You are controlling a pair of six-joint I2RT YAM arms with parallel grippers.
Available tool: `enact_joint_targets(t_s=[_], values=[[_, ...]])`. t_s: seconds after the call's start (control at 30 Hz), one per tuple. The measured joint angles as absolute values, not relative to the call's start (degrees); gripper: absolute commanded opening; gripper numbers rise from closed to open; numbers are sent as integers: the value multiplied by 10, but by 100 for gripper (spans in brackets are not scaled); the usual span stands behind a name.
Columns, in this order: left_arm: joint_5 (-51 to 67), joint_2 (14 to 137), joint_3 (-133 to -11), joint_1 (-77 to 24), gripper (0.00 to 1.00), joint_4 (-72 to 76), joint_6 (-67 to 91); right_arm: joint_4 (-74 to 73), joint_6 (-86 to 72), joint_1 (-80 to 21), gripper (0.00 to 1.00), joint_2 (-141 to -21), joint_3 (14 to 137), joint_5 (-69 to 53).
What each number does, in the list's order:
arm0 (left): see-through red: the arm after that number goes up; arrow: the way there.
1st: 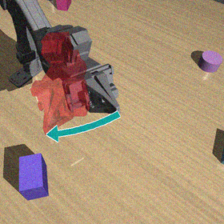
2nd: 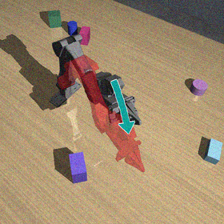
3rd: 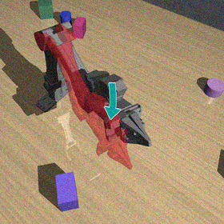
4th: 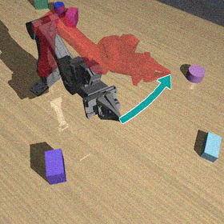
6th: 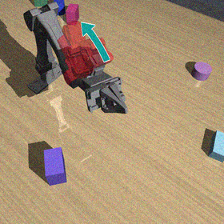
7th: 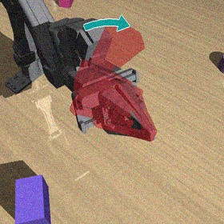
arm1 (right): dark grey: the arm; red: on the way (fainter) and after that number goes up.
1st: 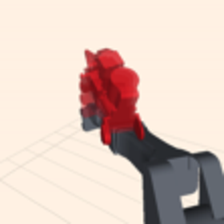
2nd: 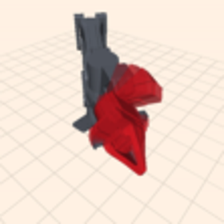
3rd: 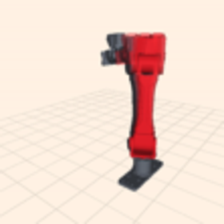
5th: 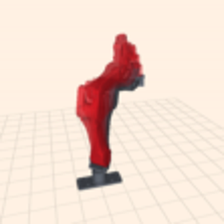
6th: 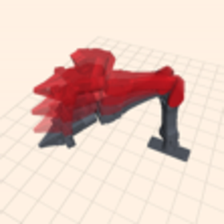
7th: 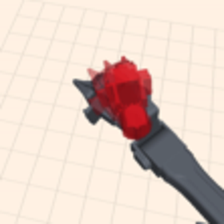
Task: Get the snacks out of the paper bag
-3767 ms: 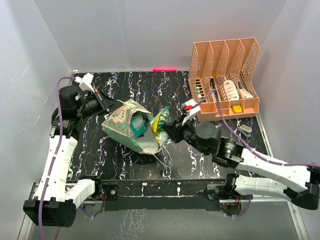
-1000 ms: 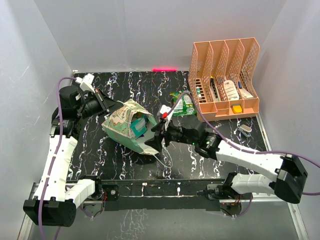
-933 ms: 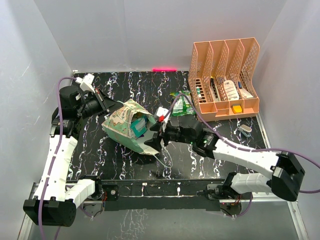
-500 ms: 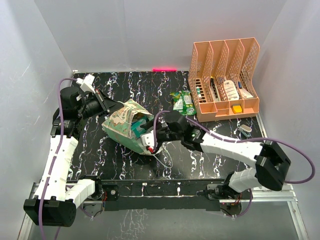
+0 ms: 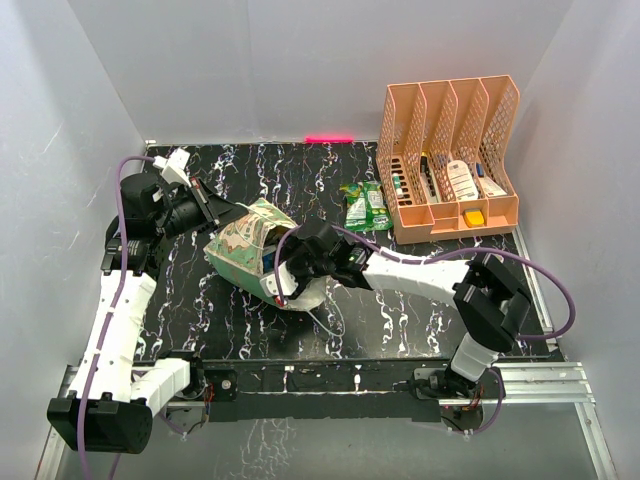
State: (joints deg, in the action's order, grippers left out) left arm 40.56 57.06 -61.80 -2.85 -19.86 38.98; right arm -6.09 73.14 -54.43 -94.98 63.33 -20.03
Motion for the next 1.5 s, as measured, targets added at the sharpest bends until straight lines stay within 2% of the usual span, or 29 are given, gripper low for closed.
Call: enact_joint_targets(t_s=[0.37,0.57,0.73,1.2,1.33,1.5], values=[[406,571,-618,-29,0,-203,388,-73,704,-546,8,-950,615,-188],[405,571,-618,-29,0,-205,388,-74,664,-547,7,-938,607,-194],[401,571,-618,-29,0,-203,388,-83,613,-547,7,-870,588,-197],[390,571,-618,-29,0,-214,379,-198,462,-547,7,-546,558,-203],[384,571,-618,-29,0,-221,372,-238,426,-547,7,-459,548,-157],[381,571,-618,-29,0,-230,366,-255,404,-547,7,-437,545,-30]])
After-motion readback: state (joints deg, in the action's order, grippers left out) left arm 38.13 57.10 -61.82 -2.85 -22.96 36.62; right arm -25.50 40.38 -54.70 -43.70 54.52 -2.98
